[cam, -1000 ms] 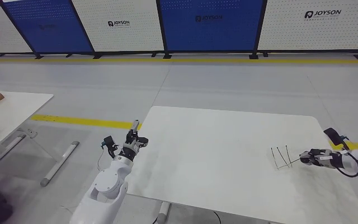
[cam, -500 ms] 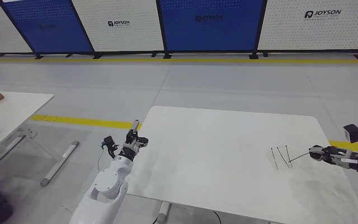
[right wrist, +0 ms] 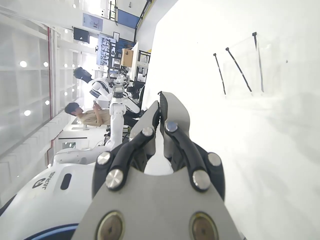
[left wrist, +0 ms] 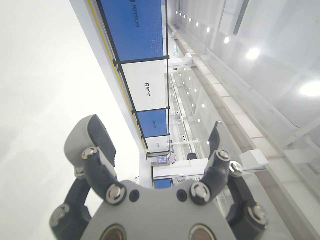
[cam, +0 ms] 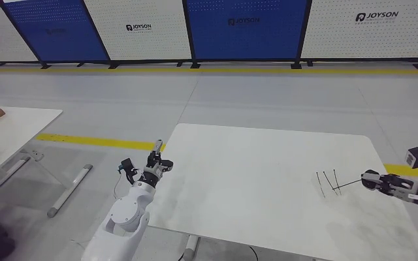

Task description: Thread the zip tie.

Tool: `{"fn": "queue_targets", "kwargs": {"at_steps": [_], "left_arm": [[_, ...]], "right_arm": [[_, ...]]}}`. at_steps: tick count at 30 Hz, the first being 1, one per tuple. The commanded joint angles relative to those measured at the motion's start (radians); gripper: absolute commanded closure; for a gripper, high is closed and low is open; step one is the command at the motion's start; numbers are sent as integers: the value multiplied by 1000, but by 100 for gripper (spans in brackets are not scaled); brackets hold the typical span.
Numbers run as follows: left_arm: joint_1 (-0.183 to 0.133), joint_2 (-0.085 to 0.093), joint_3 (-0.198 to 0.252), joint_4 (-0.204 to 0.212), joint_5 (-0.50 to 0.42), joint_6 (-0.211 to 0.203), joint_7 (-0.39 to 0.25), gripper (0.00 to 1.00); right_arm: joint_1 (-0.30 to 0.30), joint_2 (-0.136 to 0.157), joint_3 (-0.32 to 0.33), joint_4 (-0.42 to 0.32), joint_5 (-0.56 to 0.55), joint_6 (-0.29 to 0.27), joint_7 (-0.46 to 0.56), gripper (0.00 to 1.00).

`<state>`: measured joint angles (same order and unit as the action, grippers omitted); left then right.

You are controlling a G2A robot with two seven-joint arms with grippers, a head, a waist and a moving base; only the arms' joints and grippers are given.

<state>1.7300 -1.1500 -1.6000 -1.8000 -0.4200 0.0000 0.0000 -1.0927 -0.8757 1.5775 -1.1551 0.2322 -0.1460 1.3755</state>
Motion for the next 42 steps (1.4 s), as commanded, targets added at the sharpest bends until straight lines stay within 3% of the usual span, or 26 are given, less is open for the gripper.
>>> {"fn": "queue_targets", "kwargs": {"at_steps": [1, 7, 12, 22, 25, 28, 30, 34, 38, 42], "left_arm": [[0, 0, 0, 0, 0, 0, 0, 0], [0, 0, 0, 0, 0, 0, 0, 0], [0, 0, 0, 0, 0, 0, 0, 0], [0, 0, 0, 0, 0, 0, 0, 0], [-19, 0, 6, -18, -5, -3, -48, 0], [-22, -4, 48, -55, 3, -4, -83, 0], [-26, -6, 80, -76, 30, 2, -85, 0], [-51, -15, 182, -101, 30, 54, -121, 0], [-79, -25, 272, -78, 50, 75, -115, 0], [-85, -26, 280, -73, 48, 77, -106, 0]], "right_arm": [[-18, -11, -39, -48, 41, -23, -42, 100], [24, -54, -198, -120, 164, -75, -120, 100], [80, -101, -370, -112, 180, -93, -226, 100], [85, -103, -381, -106, 173, -91, -235, 100], [53, -106, -366, -109, 264, -120, -235, 100], [23, -122, -393, -99, 359, -190, -252, 100], [24, -135, -424, -100, 366, -194, -272, 100], [21, -173, -482, -103, 384, -194, -336, 100], [29, -191, -503, -66, 397, -194, -326, 100], [29, -191, -503, -66, 397, -194, -326, 100]]}}
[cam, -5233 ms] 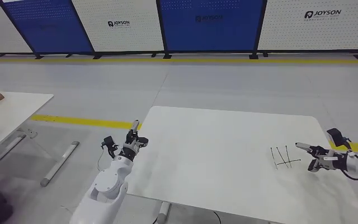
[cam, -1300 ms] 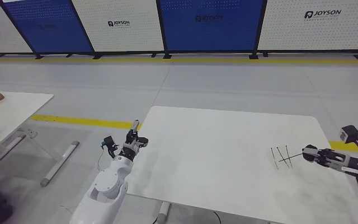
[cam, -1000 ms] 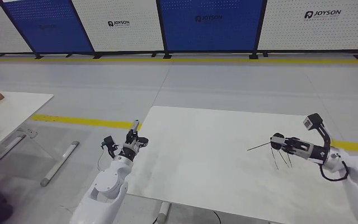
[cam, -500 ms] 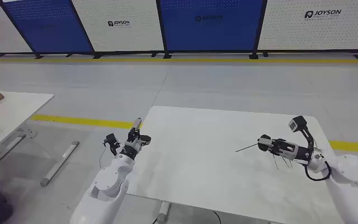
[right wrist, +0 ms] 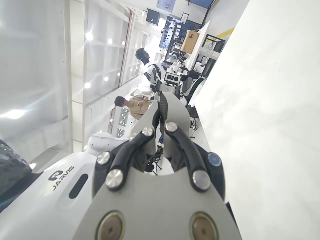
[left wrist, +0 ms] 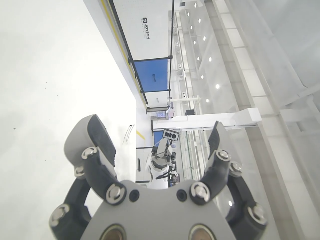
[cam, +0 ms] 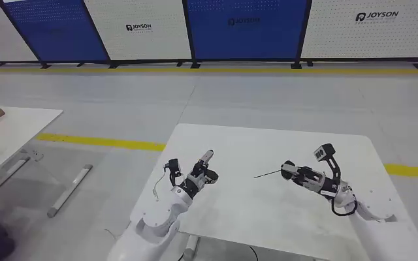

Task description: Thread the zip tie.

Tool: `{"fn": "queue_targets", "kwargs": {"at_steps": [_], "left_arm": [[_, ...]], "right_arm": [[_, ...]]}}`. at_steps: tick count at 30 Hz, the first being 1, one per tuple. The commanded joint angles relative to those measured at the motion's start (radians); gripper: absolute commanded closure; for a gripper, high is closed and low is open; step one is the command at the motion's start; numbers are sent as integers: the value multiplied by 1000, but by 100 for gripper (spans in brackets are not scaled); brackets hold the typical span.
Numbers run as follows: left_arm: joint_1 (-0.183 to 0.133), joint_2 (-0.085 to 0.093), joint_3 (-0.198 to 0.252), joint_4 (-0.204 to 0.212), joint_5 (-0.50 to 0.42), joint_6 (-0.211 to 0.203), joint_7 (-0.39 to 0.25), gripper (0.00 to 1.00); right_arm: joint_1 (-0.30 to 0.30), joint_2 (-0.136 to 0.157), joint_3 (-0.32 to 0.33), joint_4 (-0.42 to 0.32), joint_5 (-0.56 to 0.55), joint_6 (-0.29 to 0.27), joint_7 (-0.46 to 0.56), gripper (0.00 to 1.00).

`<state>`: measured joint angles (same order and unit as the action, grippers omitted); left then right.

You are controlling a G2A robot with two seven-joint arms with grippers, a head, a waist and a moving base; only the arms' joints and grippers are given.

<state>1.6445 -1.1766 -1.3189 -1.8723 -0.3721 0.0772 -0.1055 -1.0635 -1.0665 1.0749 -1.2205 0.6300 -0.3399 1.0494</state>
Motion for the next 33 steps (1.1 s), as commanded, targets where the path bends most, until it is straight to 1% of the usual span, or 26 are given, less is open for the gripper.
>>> {"fn": "queue_targets", "kwargs": {"at_steps": [1, 6, 7, 8, 9, 11, 12, 13, 15, 16, 17, 19, 20, 29, 31, 32, 33], "left_arm": [[1, 0, -2, -1, 0, -1, -1, 0], [0, 0, -1, -1, 3, -3, 0, 0], [-1, 0, 0, 1, 15, -15, 2, 0], [-2, 0, 4, 5, 38, -27, 17, 0], [-3, -3, 23, 8, 67, -43, 33, 0], [-16, -7, 63, 21, 104, -48, 45, 0], [-26, -10, 88, 28, 123, -45, 44, 0], [-42, -14, 125, 37, 140, -36, 34, 0], [-68, -20, 172, 57, 166, -23, 27, 0], [-82, -24, 198, 66, 170, -16, 23, 0], [-103, -29, 228, 82, 169, -7, 18, 0], [-132, -39, 261, 106, 136, -4, 20, 0], [-145, -44, 271, 117, 99, -5, 26, 0], [-145, -44, 271, 117, 99, -5, 26, 0], [-147, -47, 275, 120, 57, -8, 10, 0], [-154, -49, 272, 123, 34, -12, 12, 0], [-161, -53, 269, 125, -5, -33, 25, 0]], "right_arm": [[0, 0, 0, 0, 0, 0, 0, 100], [0, 0, 0, 0, 0, 0, 0, 100], [-2, 0, 0, -1, -1, 0, -8, 100], [-10, -2, -1, -11, -3, 0, -36, 100], [-20, -8, -6, -26, -3, 0, -73, 100], [-29, -19, -19, -41, 0, 0, -119, 100], [-31, -25, -28, -48, -10, 0, -140, 100], [-34, -34, -39, -59, -37, 0, -178, 100], [-39, -49, -52, -71, -54, 0, -218, 100], [-40, -56, -56, -74, -72, 0, -244, 100], [-44, -67, -67, -74, -98, 0, -271, 100], [-44, -82, -85, -55, -129, 0, -296, 100], [-44, -82, -85, -55, -129, 0, -296, 100], [-44, -82, -85, -55, -129, 0, -296, 100], [-46, -83, -85, -56, -129, 1, -300, 100], [-52, -84, -88, -66, -130, 2, -313, 100], [-56, -87, -92, -74, -130, 2, -323, 100]]}}
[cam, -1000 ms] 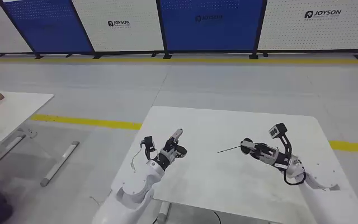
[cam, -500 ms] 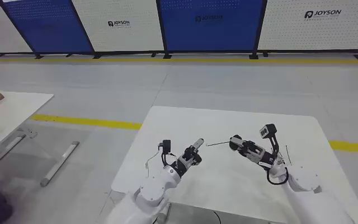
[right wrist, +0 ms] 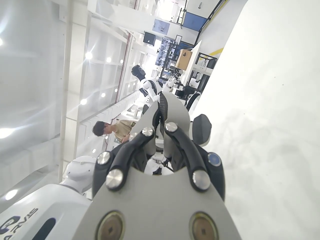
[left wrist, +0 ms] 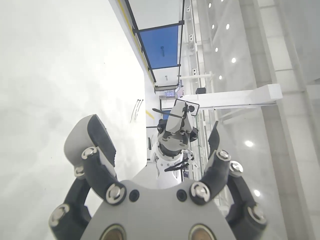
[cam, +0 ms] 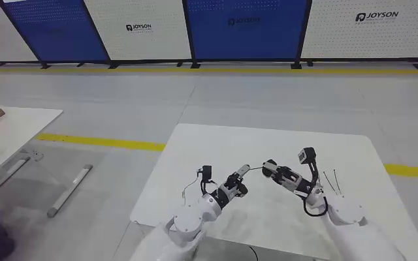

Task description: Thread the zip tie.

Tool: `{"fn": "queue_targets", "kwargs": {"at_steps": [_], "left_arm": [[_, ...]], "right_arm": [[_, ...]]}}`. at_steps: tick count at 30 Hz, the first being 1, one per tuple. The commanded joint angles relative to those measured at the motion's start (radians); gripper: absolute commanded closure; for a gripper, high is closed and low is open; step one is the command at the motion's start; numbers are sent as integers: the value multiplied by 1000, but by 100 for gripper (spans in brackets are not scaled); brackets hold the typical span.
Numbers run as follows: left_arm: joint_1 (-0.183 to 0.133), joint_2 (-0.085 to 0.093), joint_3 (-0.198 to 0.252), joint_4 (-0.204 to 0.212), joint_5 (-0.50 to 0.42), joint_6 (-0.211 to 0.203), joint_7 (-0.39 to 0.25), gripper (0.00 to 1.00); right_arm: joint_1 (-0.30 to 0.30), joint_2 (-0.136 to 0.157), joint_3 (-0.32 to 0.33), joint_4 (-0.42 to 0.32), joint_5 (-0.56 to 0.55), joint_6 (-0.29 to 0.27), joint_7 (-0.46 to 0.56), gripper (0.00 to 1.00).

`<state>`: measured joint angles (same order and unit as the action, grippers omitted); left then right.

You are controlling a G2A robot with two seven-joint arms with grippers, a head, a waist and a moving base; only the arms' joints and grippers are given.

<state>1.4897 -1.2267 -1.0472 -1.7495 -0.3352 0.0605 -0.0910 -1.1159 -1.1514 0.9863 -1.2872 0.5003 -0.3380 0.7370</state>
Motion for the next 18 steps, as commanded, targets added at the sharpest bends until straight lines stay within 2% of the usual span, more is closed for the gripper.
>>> {"fn": "queue_targets", "kwargs": {"at_steps": [1, 4, 13, 16, 18], "left_arm": [[-12, -7, -1, 7, -81, -29, 5, 0], [-34, -14, 1, 24, -152, -27, 4, 0], [-34, -14, 6, 24, -152, -31, -7, 0], [-39, -17, 6, 35, -172, -67, -28, 0], [-40, -19, 6, 46, -177, -110, -38, 0]], "right_arm": [[-5, -4, -6, -10, 0, -2, -17, 100], [-3, -12, -15, -5, 15, 6, -27, 100], [-3, -12, -15, -5, 15, 6, -27, 100], [-3, -12, -15, -5, 15, 6, -27, 100], [-3, -12, -15, -5, 15, 6, -27, 100]]}}
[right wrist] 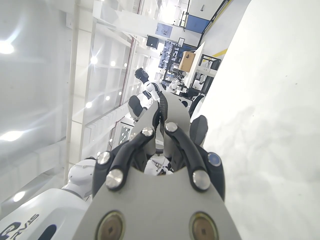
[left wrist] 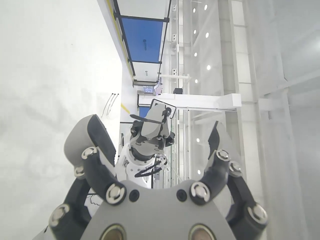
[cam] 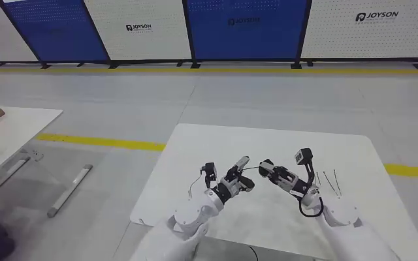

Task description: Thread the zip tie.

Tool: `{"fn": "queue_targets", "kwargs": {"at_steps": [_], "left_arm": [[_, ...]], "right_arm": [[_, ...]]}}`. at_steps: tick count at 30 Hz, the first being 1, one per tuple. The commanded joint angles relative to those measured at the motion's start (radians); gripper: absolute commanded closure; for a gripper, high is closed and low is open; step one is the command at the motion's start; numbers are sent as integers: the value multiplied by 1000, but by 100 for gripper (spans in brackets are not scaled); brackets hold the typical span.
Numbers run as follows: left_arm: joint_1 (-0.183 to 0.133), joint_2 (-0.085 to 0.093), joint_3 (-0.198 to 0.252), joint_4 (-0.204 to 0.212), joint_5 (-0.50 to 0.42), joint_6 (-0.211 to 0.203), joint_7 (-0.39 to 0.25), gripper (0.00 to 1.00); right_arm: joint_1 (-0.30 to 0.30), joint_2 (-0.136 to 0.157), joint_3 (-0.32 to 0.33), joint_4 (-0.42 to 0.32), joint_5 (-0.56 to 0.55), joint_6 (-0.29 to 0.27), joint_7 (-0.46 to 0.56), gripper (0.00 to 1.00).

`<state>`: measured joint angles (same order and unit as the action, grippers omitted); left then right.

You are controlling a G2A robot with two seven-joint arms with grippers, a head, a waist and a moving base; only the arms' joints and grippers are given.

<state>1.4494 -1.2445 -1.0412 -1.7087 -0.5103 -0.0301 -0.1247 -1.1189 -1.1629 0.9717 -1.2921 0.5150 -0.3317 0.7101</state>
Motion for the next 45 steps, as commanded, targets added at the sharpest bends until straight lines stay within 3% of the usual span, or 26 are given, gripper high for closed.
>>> {"fn": "queue_targets", "kwargs": {"at_steps": [1, 3, 4, 6, 8, 10, 11, 12, 15, 16, 35, 36, 37, 38, 39, 40, 45], "left_arm": [[-2, -1, 1, 11, 6, -30, -16, 0], [-2, -1, 1, 19, 11, -42, -18, 1], [-2, -1, 1, 21, 12, -46, -18, 7], [-3, -2, -2, 25, 9, -52, -15, 52], [-3, -2, -4, 29, 11, -57, -12, 60], [-4, -3, -4, 34, 24, -63, -4, 76], [-3, -3, -3, 35, 28, -65, -2, 76], [-4, -3, -1, 36, 33, -66, -1, 86], [-6, -4, 2, 40, 43, -57, -1, 89], [-7, -4, 3, 42, 47, -57, -2, 100], [-9, -9, 5, 48, 88, -70, 17, 100], [-8, -9, 6, 48, 93, -70, 17, 100], [-7, -9, 6, 47, 97, -70, 17, 100], [-6, -9, 6, 46, 100, -70, 17, 100], [-6, -9, 6, 46, 102, -69, 17, 100], [-5, -9, 6, 45, 106, -68, 16, 100], [-2, -9, 5, 40, 112, -47, 12, 100]], "right_arm": [[0, 0, 0, 0, 0, 0, 0, 100], [0, 0, 0, 0, 0, 0, 0, 100], [0, 0, 0, 0, 0, 0, 0, 100], [0, 0, 0, 0, 0, 0, 0, 100], [0, 0, 0, 0, 0, 0, 0, 100], [0, 0, 0, 0, 0, 0, 0, 100], [0, 0, 0, 0, 0, 0, 0, 100], [0, 0, 0, 0, 0, 0, 0, 100], [0, 0, 0, 0, 0, 0, 0, 100], [0, 0, 0, 0, 0, 0, 0, 100], [0, 0, 0, 0, 0, 0, 0, 100], [-5, 0, 0, -6, -4, 5, -11, 85], [-9, -1, 1, -14, -10, 12, -15, 57], [-12, 0, 5, -22, -17, 19, -16, 48], [-15, 0, 8, -27, -20, 22, -17, 15], [-18, 1, 12, -32, -21, 25, -17, 0], [-31, 2, 33, -48, -18, 37, -9, 0]]}}
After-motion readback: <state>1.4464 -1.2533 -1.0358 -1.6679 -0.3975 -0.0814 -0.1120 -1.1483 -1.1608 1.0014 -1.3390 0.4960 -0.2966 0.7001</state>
